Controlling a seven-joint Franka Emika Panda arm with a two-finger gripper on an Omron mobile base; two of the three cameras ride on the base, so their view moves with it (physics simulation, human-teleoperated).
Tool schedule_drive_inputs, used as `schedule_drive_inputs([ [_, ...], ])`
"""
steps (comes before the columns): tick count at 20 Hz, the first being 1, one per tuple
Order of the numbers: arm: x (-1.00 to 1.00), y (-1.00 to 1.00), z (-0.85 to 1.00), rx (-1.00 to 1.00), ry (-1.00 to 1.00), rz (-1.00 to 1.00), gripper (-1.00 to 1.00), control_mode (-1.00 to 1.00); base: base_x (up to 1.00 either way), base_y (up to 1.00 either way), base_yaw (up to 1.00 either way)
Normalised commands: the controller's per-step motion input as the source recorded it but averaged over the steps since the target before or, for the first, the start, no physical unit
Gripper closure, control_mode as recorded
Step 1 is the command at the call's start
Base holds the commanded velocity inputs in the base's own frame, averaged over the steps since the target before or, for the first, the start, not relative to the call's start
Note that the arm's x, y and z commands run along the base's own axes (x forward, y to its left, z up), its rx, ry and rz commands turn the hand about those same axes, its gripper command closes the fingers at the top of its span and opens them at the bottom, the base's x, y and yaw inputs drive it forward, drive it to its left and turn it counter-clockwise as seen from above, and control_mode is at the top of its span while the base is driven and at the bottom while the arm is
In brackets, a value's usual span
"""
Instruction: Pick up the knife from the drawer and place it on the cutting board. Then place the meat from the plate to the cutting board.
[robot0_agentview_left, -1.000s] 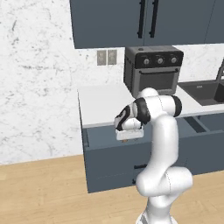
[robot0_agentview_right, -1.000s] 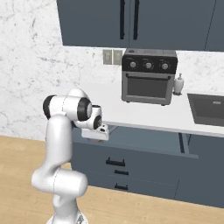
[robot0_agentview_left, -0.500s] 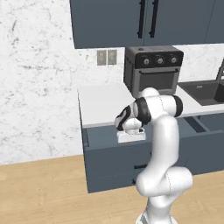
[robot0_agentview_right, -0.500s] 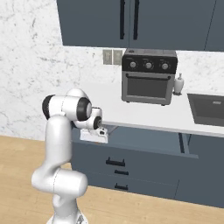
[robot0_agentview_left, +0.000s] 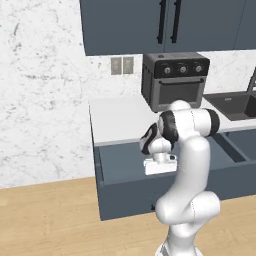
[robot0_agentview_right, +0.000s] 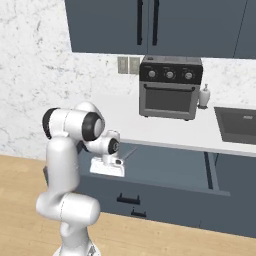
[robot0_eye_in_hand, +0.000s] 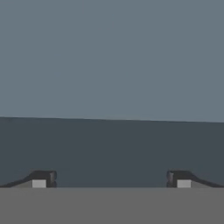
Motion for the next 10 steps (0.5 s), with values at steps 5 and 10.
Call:
schedule_drive_inputs([
  [5, -1.0, -0.42, 0.06, 0.0, 0.31, 0.0, -1.0, -1.0, 0.0, 0.0, 0.0],
  [10, -1.0, -0.17, 0.02, 0.0, 0.04, 0.0, -1.0, -1.0, 0.0, 0.0, 0.0],
])
